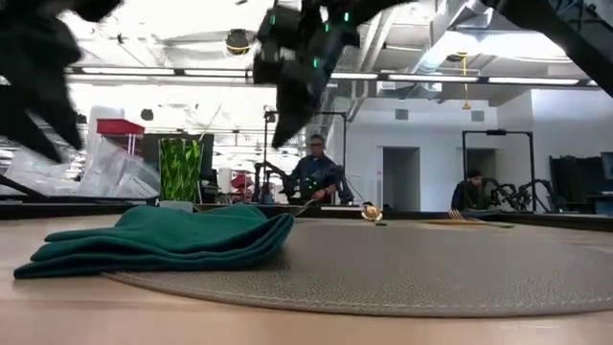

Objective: Set table place
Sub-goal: Move the gray table mat to the center of the table, then put the green fork on the green napkin

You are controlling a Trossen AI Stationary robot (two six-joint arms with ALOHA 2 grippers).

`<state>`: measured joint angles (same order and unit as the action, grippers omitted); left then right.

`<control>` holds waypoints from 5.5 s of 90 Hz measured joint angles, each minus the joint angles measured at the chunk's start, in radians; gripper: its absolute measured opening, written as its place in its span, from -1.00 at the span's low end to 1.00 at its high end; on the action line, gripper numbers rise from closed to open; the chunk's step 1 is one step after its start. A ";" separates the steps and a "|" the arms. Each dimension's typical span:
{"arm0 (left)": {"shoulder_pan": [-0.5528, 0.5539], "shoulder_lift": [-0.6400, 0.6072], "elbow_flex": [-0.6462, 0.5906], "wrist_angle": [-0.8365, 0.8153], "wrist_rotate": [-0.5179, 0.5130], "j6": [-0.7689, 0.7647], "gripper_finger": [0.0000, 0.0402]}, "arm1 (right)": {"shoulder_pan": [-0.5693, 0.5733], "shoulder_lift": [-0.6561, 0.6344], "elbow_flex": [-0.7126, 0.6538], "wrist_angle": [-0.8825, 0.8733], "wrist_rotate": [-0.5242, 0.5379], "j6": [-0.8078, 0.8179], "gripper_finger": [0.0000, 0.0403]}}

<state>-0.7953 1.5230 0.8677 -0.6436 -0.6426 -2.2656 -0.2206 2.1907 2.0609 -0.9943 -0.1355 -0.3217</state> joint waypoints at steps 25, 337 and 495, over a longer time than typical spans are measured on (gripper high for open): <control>0.093 0.002 0.000 0.058 0.092 0.183 -1.00 | -0.067 -0.117 0.033 -0.053 0.007 -0.048 -1.00; 0.382 -0.150 0.041 -0.230 0.502 0.550 -1.00 | -0.560 -0.682 -0.257 -0.325 0.134 -0.114 -0.68; 0.761 -0.472 -0.051 -0.623 0.348 1.193 -0.66 | -0.777 -0.413 -1.107 0.234 0.101 0.636 -0.56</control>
<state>-0.0345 1.0509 0.8165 -1.2668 -0.2942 -1.0729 -0.9979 1.7780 0.9534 -0.7602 -0.0346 0.3143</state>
